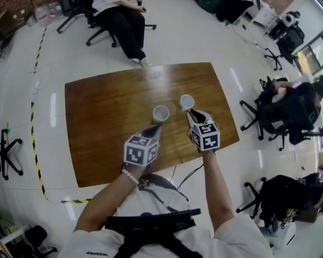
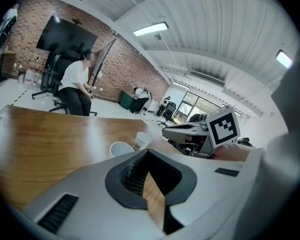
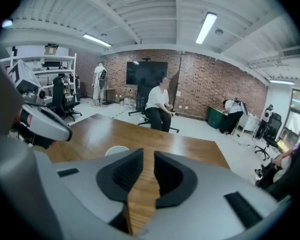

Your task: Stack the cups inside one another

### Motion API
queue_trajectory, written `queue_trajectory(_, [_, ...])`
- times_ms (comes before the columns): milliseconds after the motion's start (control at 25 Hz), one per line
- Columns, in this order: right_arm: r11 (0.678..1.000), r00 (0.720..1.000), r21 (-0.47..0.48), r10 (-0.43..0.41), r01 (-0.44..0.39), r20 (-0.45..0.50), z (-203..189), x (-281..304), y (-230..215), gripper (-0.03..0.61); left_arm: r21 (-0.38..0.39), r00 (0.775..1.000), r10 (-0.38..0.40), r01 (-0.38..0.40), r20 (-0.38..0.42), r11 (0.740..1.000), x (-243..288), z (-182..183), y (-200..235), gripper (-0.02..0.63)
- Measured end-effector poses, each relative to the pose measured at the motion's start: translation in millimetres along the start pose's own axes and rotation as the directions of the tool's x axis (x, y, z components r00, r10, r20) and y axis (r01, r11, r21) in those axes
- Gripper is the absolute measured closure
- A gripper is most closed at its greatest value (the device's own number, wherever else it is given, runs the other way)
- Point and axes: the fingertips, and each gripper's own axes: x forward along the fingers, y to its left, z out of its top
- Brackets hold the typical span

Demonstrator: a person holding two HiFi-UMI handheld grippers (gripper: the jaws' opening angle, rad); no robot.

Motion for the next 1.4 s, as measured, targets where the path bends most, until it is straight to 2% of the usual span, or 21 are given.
queue_trajectory(200, [0.999, 0.999, -0.043, 0.018, -0.02, -0.03, -8.2, 14.7, -20.8, 0.483, -0.019, 1.0, 0.014, -0.013, 0.016, 1.0, 14.7, 2.5, -5.7, 0.618])
queue_trajectory(600, [0.986, 0.988, -0.113, 0.11, -0.123, -0.109, -25.9, 58.6, -36.9, 0.466, -0.065, 0.998, 0.057, -0.055, 0.034, 0.996, 42.6, 3.2, -9.4, 0.618])
queue_trajectory(1040, [0.959, 0.956, -0.159, 0.199, -0.235, -0.215, -53.3, 100.7, -28.5, 0.466, -0.067, 0.997, 0.077, -0.078, -0.015, 0.995, 70.8, -8.1, -12.1, 0.617])
queue_trajectory(1400, [0.939, 0.941, -0.225, 0.196, -0.261, -0.275, -68.4, 115.9, -25.7, 0.474, -0.08, 0.994, 0.106, -0.108, -0.029, 0.991, 76.1, -12.9, -5.0, 0.618])
